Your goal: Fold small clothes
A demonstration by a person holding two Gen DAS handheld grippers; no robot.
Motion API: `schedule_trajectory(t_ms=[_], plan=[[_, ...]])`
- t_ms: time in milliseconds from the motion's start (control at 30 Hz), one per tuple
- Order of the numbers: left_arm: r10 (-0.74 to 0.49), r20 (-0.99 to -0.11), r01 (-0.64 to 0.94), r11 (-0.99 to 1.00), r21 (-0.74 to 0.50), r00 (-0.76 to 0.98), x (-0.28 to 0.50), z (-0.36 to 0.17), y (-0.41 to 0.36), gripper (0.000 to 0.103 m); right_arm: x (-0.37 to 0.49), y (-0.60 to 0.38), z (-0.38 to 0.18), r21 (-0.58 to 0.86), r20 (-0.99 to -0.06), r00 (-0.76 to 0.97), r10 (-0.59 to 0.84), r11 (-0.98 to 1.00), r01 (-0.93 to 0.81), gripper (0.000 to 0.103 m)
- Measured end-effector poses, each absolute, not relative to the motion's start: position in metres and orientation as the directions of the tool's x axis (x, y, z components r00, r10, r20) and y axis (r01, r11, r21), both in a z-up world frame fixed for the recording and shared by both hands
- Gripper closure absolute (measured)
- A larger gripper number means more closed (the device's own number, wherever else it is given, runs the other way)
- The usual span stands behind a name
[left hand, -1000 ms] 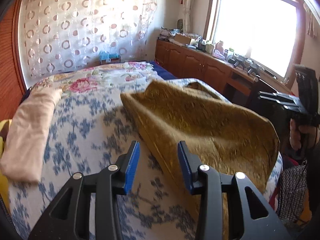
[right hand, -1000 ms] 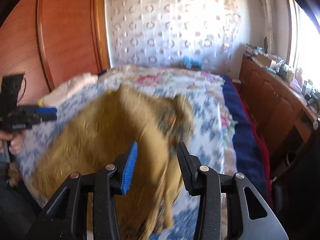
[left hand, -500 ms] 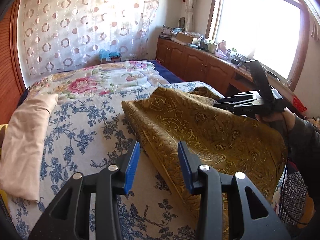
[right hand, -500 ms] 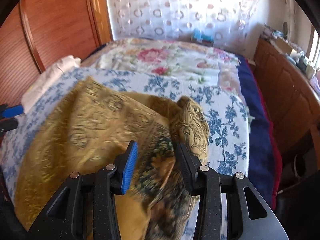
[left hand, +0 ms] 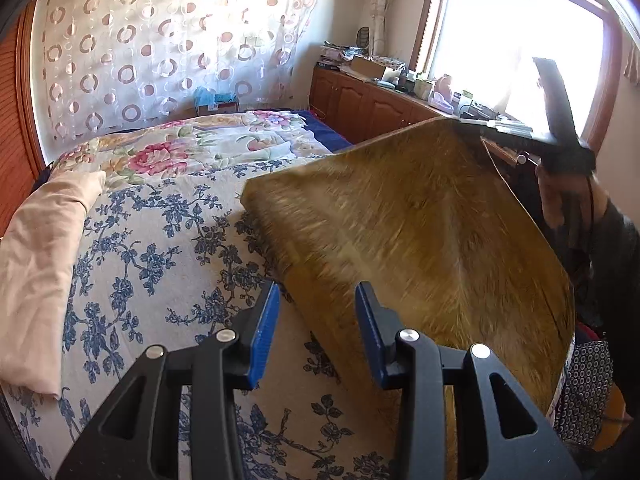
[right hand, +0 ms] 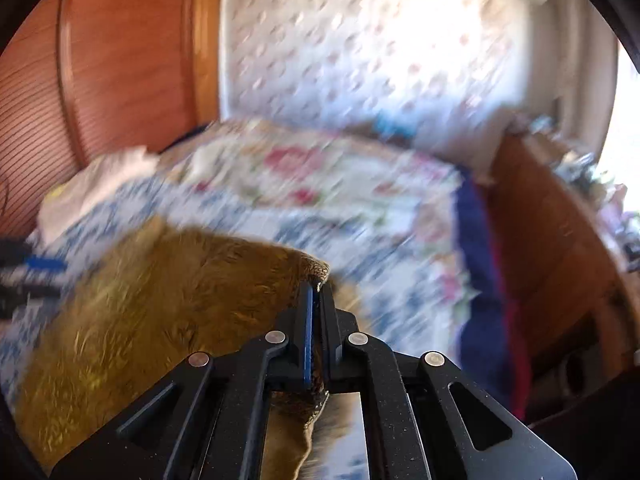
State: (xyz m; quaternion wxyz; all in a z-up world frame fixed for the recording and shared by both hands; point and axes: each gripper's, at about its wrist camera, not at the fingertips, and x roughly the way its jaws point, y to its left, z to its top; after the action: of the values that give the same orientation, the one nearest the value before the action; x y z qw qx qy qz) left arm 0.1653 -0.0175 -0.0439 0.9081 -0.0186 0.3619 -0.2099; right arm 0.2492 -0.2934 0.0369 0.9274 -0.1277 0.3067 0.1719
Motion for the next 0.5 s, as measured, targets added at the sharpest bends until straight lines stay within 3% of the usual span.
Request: schedule_trajectory(t_ms=[100,167,200,233,400,500], plan=[[-0.396,-0.651,0.37,0.91,-0.186,0.648,0.16,-0.044,-0.021,0.064,0.264,-0.299,0.03,-0.178,-0.663,0.732,0.157,0.916,-0.358,0.098],[-0.397,-0.653,0.375,0.909,-0.182,0.645,0.155,-0.044,-0.024,0.064,0.269,-0.302,0.018,-0.203,-0.698,0.709,0.096,0.924,-0.325,0.074],[-0.396,-0.653,0.378,0.909,-0.178,0.646,0.152,-0.045,-0.026,0.064,0.267,-0.304,0.015,-0.202,-0.702,0.706,0.091,0.926,-0.32,0.051],[-0.392,-0.654,0.38,0.909,-0.169,0.647,0.149,-0.044,-0.028,0.064,0.262,-0.306,0.014,-0.188,-0.703,0.703,0.107,0.926,-0.328,0.046],[-0.378,-0.659,0.385,0.912,-0.144,0.65,0.137,-0.042,-0.036,0.064,0.223,-0.309,0.014,-0.147,-0.691,0.706,0.155,0.926,-0.347,0.041],[-0.375,-0.658,0.391,0.911,-0.13,0.654,0.127,-0.04,-0.04,0.064,0.193,-0.307,0.011,-0.126,-0.696,0.695,0.182,0.921,-0.367,0.032]])
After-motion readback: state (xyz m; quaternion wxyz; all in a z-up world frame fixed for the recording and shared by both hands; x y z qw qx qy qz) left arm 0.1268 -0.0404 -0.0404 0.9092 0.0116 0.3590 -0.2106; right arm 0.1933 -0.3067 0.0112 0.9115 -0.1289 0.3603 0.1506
